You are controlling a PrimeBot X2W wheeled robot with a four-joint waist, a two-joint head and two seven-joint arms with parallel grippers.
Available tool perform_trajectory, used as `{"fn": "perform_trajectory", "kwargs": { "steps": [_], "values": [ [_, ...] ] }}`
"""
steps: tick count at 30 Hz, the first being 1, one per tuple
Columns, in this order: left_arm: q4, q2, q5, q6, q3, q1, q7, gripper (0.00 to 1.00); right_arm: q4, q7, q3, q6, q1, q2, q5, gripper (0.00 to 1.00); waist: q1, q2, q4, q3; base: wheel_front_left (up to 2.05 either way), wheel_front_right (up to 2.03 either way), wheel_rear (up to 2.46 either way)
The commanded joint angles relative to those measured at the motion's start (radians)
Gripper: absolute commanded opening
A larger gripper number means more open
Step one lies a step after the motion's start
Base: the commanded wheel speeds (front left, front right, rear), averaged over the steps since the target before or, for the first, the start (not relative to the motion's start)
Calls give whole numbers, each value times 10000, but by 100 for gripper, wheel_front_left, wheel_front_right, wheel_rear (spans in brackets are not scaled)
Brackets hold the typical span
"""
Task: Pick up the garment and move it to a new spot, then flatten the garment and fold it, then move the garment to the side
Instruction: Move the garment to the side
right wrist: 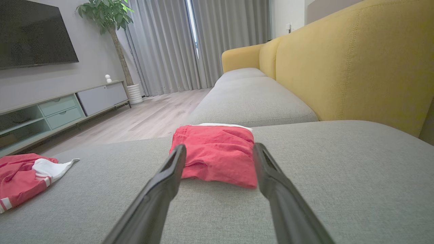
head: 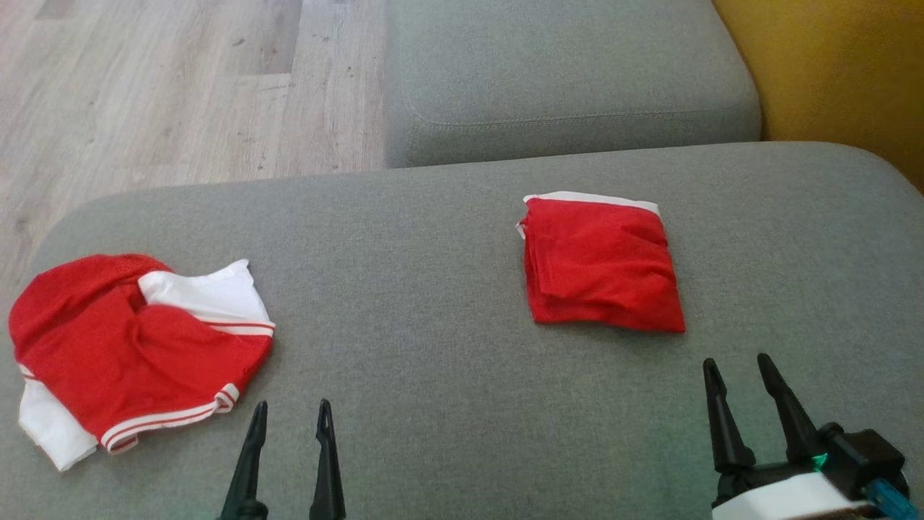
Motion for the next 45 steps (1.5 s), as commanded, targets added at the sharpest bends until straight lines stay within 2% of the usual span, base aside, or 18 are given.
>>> {"fn": "perform_trajectory", "kwargs": {
  "steps": [1,10,17,20,27,34,35,36,37,41,45],
  "values": [
    [-286,-66,-96,38,310,-586,-51,100,-358,-93,158,-19,-379,-103,-102,100,0,0,19,32,0,0,0],
    [-435,-66,-23,49,195,-845,-51,100,17,-93,-155,-19,-799,-126,-92,100,0,0,139,641,0,0,0],
    [-430,-66,-84,62,-81,-1509,-51,100,1185,-66,-401,-19,-2671,-525,558,100,0,0,215,1914,0,0,0],
    [-381,-66,-118,36,-264,-1919,-51,100,1977,456,-474,-19,-3838,-768,927,100,0,0,253,2434,0,0,0],
    [-249,-66,-84,25,-661,-2734,-51,100,3962,2522,-366,-19,-6184,-1096,1975,100,0,0,547,3317,0,0,0],
    [-138,-66,-189,95,-896,-3121,-51,100,5366,3471,-19,-19,-7015,-1081,2546,100,0,0,856,3628,0,0,0],
    [-127,-66,-208,113,-922,-3138,-51,100,5506,3532,45,-19,-7053,-1051,2692,71,0,0,881,3640,0,0,0],
    [-120,-66,-222,131,-944,-3144,-51,100,5620,3551,83,-19,-7073,-1039,2822,16,0,0,901,3650,0,0,0],
    [-117,-66,-234,155,-959,-3144,-51,100,5695,3544,133,-19,-7083,-1035,2936,0,0,0,910,3659,0,0,0],
    [-156,-66,-271,239,-932,-3101,-51,100,5627,3341,354,-19,-7053,-1271,3337,0,0,0,782,3710,0,0,0],
    [-197,-66,-227,194,-892,-3148,-51,100,5256,3042,739,-19,-7010,-2126,3115,0,0,0,370,3888,0,0,0]
  ]
}}
